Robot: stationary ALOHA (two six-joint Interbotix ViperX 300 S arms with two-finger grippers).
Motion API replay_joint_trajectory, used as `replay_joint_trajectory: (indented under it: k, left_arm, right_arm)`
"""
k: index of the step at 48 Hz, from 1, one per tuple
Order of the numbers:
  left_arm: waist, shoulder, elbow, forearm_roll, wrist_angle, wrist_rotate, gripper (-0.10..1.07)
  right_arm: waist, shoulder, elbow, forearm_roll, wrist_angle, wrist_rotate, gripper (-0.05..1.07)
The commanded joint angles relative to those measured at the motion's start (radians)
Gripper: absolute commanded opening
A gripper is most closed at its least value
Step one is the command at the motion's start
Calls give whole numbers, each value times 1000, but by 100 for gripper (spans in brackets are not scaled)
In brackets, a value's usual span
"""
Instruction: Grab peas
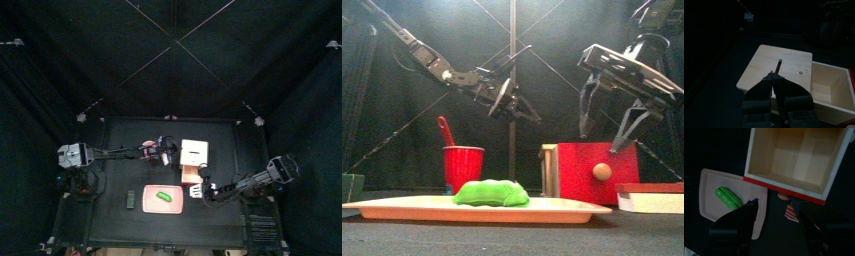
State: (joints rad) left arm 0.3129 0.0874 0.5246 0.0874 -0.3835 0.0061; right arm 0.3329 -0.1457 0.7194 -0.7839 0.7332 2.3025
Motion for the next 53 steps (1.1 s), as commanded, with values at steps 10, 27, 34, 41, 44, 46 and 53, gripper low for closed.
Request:
replay_joint_trajectory:
  k: [10,27,34,41,44,46,53]
  left_arm:
    - [-55,-138,66,60,-9,2,43]
    - [-109,-311,222,67,-110,-2,43]
    - [-137,-390,293,60,-156,-5,43]
    - [-179,-474,370,28,-196,-3,43]
    - [-193,-508,397,18,-209,-3,43]
    - [-201,-531,420,12,-219,-3,43]
    - [-229,-575,477,26,-233,3,43]
  right_arm:
    - [34,-72,-6,-81,-9,-3,89]
    - [26,-80,-2,-345,-64,-2,89]
    - [18,-61,-3,-466,-121,12,89]
    - [-11,-8,-29,-549,-201,2,89]
    - [-21,17,-37,-575,-230,0,89]
    - [-26,34,-41,-591,-244,0,89]
    - [-34,107,-67,-650,-270,-2,89]
